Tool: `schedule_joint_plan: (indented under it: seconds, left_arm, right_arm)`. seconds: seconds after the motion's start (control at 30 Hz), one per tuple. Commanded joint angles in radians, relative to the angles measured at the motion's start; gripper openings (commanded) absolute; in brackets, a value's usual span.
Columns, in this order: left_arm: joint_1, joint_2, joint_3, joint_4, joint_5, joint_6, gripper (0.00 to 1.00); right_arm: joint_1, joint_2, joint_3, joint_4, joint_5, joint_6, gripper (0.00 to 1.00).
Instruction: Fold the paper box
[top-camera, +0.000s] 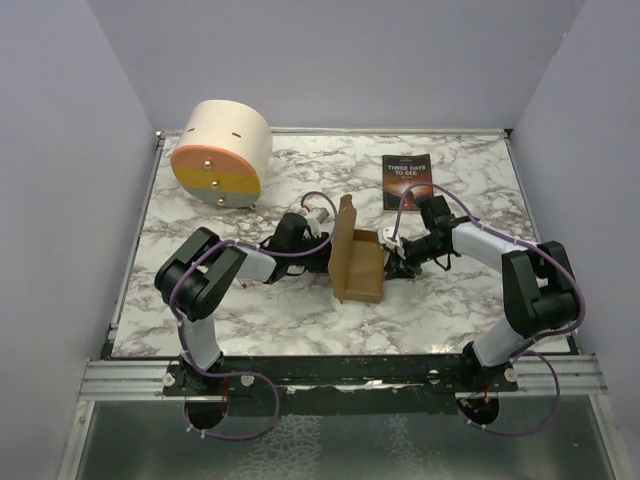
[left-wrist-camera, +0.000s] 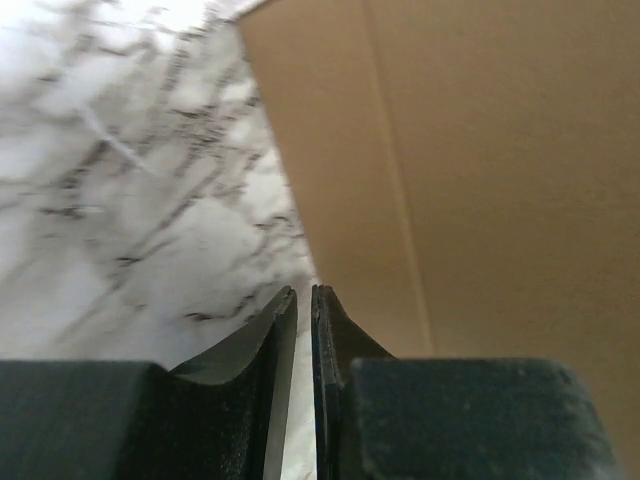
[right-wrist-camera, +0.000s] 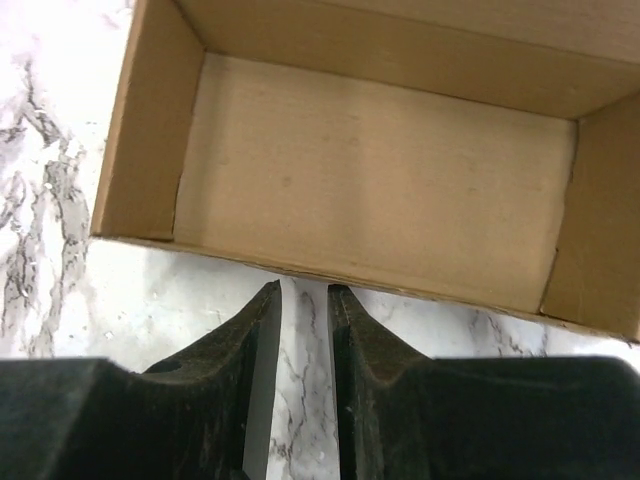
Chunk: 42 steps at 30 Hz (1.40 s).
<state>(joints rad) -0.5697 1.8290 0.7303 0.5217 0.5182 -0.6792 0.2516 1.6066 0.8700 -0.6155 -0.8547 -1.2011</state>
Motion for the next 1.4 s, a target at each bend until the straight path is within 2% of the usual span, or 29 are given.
schedule_joint_plan:
  seconds: [0.0, 0.13, 0.2, 0.27, 0.33, 0.47, 0.6, 0.7, 0.8, 0.93, 1.13, 1.37]
  left_arm:
    - [-0.047, -0.002, 0.008, 0.064, -0.015, -0.031, 0.15]
    - [-0.050, 0.020, 0.048, 0.059, -0.019, -0.026, 0.15]
    - [-0.048, 0.026, 0.078, 0.029, -0.026, -0.007, 0.15]
    - [-0.041, 0.028, 0.104, -0.003, -0.044, 0.016, 0.16]
    - [-0.027, 0.025, 0.113, -0.019, -0.061, 0.031, 0.17]
    - [0.011, -0.014, 0.074, -0.020, -0.110, 0.044, 0.19]
    - [0.040, -0.101, -0.014, -0.004, -0.181, 0.055, 0.23]
    - [0.048, -0.200, -0.094, 0.009, -0.232, 0.063, 0.24]
    - [0.048, -0.315, -0.173, 0.020, -0.288, 0.068, 0.25]
    - [0.050, -0.490, -0.253, 0.018, -0.366, 0.087, 0.28]
    - [0.059, -0.714, -0.338, -0.060, -0.459, 0.100, 0.33]
    - [0.062, -0.889, -0.428, -0.105, -0.516, 0.081, 0.34]
  right_arm:
    - [0.034, 0.019, 0.007, -0.047, -0.060, -0.047, 0.25]
    - [0.051, 0.022, 0.015, -0.059, -0.067, -0.044, 0.25]
    - [0.051, 0.020, 0.035, -0.073, -0.021, -0.033, 0.25]
    - [0.024, 0.015, 0.059, -0.091, 0.014, -0.007, 0.25]
    - [-0.038, -0.003, 0.076, -0.123, -0.022, -0.018, 0.27]
    - [-0.143, -0.057, 0.099, -0.192, -0.123, -0.070, 0.42]
    - [-0.170, -0.085, 0.142, -0.208, -0.186, -0.028, 0.55]
    - [-0.169, -0.103, 0.169, -0.076, -0.188, 0.170, 0.67]
    - [-0.155, -0.104, 0.194, 0.115, -0.090, 0.393, 0.79]
    - [-0.095, -0.007, 0.253, 0.206, 0.059, 0.452, 0.80]
    - [-0.005, 0.127, 0.302, 0.269, 0.293, 0.459, 0.79]
    - [0.018, 0.187, 0.274, 0.366, 0.418, 0.434, 0.72]
